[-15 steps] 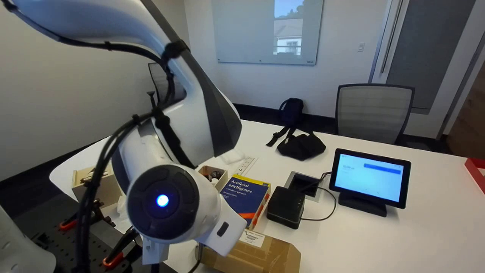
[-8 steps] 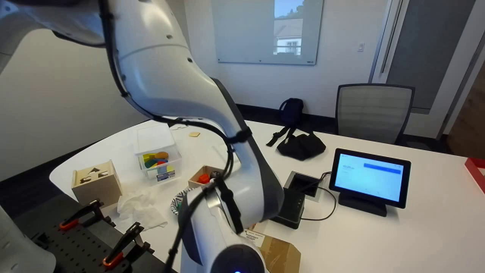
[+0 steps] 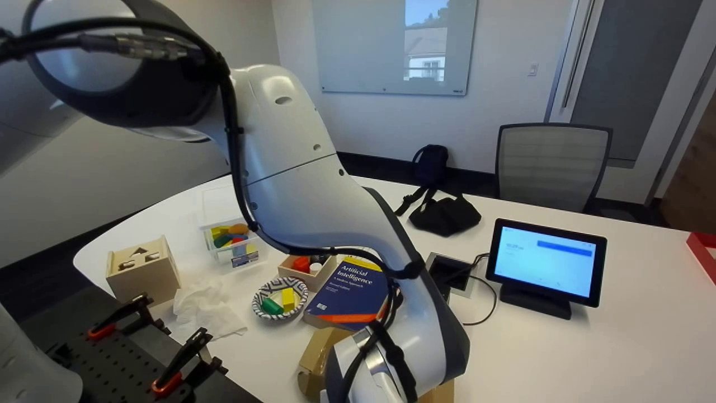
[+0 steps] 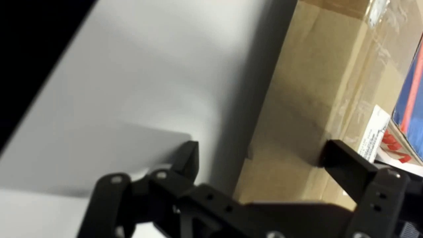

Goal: Open the cardboard box

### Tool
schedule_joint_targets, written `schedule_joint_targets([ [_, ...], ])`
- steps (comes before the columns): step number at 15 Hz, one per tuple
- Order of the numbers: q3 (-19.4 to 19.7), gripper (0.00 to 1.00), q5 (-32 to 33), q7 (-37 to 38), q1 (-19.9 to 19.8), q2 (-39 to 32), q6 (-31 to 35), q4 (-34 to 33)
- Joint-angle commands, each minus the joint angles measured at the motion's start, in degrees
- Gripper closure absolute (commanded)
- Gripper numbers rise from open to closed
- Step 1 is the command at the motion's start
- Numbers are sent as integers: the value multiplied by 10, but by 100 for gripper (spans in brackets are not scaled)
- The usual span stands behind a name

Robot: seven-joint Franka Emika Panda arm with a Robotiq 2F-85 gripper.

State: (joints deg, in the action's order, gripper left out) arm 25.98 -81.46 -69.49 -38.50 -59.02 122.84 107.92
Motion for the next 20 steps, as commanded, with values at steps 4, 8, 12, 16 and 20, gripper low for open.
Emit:
schedule_joint_targets([
  [4, -31, 16, 0, -4, -5, 0, 49, -32],
  [8, -40, 50, 1, -8, -4, 2, 52, -35],
  [12, -43, 66, 5, -12, -3, 10, 48, -29],
  [16, -40, 68, 27, -2, 5, 37, 35, -6],
  [20, -38, 68, 63, 3, 21, 93, 30, 29],
])
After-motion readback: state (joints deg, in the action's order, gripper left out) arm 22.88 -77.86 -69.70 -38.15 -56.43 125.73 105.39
